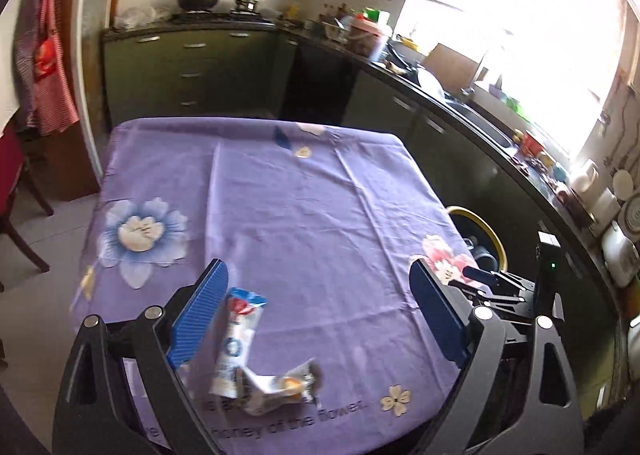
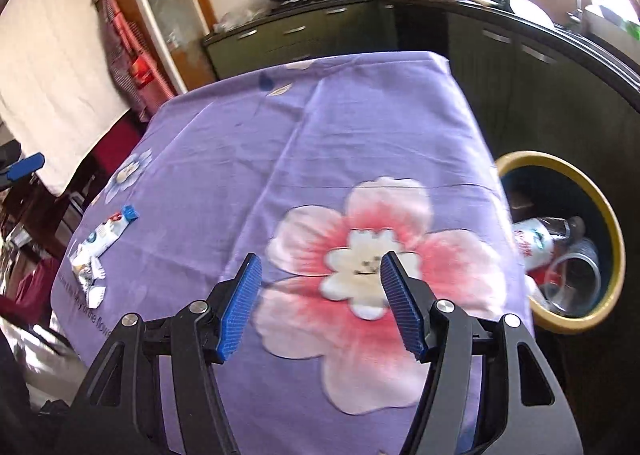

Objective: Collect trash
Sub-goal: 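Reach to the crumpled snack wrapper and grasp it with the right gripper, then carry the wrapper over the bin and open the right gripper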

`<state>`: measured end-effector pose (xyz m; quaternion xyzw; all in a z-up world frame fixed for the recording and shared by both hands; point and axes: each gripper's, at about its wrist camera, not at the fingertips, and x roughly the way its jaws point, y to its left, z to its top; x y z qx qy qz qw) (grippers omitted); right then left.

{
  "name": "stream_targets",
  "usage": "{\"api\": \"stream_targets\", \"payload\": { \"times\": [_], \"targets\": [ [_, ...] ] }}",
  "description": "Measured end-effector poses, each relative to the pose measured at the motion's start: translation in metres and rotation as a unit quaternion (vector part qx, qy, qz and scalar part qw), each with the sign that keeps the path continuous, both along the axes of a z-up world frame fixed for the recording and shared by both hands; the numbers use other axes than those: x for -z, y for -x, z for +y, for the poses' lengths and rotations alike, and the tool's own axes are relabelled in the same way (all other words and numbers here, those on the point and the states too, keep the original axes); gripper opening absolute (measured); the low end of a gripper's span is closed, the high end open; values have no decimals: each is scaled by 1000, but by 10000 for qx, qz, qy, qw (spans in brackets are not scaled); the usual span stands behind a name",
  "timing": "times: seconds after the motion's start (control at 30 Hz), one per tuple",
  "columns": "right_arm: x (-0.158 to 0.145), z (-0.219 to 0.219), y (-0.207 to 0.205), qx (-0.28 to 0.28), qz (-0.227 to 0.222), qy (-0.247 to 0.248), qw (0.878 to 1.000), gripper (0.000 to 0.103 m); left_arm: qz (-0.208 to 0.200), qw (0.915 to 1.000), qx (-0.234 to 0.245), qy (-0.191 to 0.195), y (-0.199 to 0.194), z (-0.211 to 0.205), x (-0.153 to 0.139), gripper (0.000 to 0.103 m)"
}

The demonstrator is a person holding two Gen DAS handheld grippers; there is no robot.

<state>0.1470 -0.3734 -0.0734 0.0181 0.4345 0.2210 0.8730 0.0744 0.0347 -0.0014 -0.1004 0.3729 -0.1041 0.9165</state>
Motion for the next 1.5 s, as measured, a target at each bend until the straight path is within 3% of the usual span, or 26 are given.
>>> {"api": "stream_targets", "payload": {
  "times": [0.2, 0.37, 0.5, 0.67, 0.83, 0.93, 1.27, 1.4, 1.5],
  "targets": [
    [-2, 104, 16, -1488, 151, -141, 9887, 62, -170, 9971, -740, 30, 31, 62, 6, 88],
    [-14, 176, 42, -2925, 76, -320, 9557, 62, -92, 9955, -913, 222, 46, 88, 20, 88],
    [-15, 216, 58, -3866, -295, 245, 9215, 64, -53, 9957, -908, 197, 55, 95, 30, 89],
    [-5, 252, 71, -4623, -384, 997, 8802, 63, 3, 9958, -875, 257, 59, 99, 40, 89],
    [11, 269, 73, -4939, -287, 1514, 8558, 51, 34, 9954, -906, 312, 61, 107, 44, 89],
    [19, 271, 73, -4950, -249, 1657, 8526, 38, -4, 9952, -931, 306, 64, 110, 43, 89],
    [19, 244, 69, -4727, -13, 1269, 8720, 35, 11, 9953, -915, 310, 61, 111, 44, 89],
    [6, 222, 70, -4549, -5, 820, 8868, 35, 36, 9959, -860, 286, 60, 107, 44, 89],
    [-8, 192, 63, -4159, -83, 534, 9078, 35, 21, 9966, -788, 259, 58, 102, 43, 89]
  ]
}}
